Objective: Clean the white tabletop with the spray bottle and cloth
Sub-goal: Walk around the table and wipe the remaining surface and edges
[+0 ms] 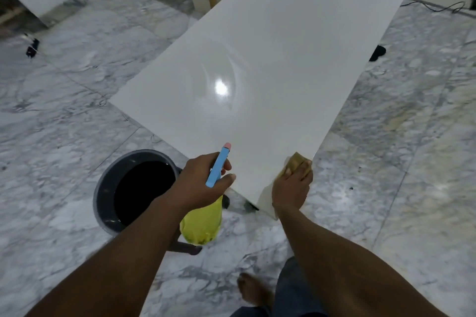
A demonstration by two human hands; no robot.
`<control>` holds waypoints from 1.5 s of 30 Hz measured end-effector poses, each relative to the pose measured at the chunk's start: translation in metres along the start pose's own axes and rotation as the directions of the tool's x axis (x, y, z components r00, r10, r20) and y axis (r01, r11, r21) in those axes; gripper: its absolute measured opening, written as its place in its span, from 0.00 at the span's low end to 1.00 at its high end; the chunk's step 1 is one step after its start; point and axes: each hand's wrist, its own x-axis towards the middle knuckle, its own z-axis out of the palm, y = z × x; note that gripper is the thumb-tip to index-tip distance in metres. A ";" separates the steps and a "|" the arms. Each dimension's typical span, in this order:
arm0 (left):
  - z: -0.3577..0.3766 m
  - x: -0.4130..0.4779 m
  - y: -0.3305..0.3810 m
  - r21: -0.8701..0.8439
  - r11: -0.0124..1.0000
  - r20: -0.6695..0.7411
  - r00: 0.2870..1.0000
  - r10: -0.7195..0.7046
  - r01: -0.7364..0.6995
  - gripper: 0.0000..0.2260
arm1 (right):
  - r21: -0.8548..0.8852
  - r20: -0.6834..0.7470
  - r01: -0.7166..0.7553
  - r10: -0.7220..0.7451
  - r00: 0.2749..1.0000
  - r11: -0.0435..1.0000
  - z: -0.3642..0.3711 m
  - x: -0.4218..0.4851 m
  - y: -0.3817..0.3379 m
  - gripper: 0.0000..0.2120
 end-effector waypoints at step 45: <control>-0.059 -0.155 -0.133 -0.037 0.999 -0.042 0.999 0.030 -0.032 0.07 | -0.252 0.500 0.022 0.110 0.859 0.968 -0.002 -0.170 -0.049 0.14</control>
